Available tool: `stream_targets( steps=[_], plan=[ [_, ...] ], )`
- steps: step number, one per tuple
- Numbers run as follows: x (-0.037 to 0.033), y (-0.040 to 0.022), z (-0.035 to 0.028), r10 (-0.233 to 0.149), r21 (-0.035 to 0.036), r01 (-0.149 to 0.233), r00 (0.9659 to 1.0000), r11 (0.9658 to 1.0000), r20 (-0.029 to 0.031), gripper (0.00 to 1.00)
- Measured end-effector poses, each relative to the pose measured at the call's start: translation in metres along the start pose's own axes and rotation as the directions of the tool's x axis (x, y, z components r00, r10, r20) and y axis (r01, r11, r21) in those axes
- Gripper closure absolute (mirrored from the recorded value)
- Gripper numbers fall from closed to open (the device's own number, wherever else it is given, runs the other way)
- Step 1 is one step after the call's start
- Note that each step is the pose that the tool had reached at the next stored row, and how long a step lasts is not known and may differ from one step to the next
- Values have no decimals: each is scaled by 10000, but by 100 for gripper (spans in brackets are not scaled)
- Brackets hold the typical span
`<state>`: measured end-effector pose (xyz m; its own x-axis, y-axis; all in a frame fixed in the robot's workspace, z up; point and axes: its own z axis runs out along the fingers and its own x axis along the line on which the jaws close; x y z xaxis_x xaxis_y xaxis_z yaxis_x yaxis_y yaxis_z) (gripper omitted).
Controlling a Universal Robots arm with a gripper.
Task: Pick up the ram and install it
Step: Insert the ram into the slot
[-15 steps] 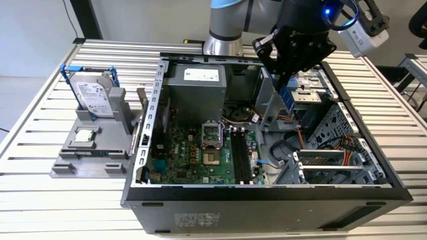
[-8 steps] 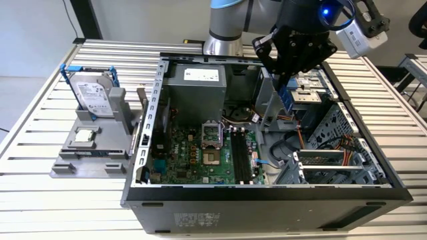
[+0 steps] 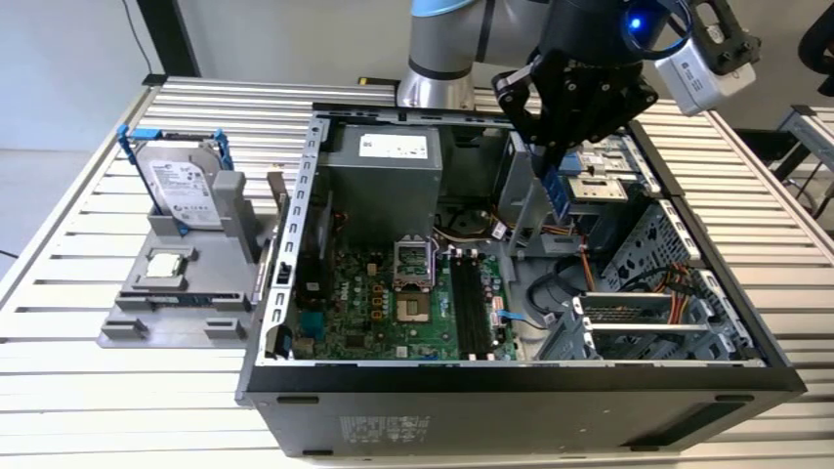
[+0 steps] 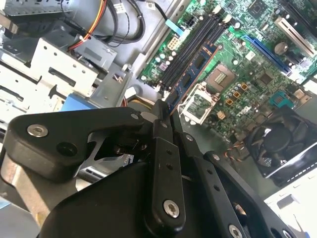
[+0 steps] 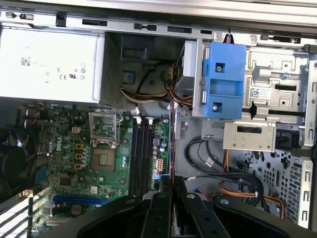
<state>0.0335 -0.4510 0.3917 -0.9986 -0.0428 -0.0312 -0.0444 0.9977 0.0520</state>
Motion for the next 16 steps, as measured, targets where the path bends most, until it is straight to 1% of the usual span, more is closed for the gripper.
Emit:
stream_targets(
  steps=[2, 7, 13, 16],
  plan=[
    [0, 0, 1, 2, -16, -2, 10000, 10000, 1, 100],
    [-6, -11, 25, 4, -18, -4, 10000, 10000, -4, 100],
    [-11, -31, 86, 42, -16, -42, 10000, 10000, -75, 100],
    [-11, -34, 126, 72, -16, -72, 9999, 10000, -94, 100]
  ],
)
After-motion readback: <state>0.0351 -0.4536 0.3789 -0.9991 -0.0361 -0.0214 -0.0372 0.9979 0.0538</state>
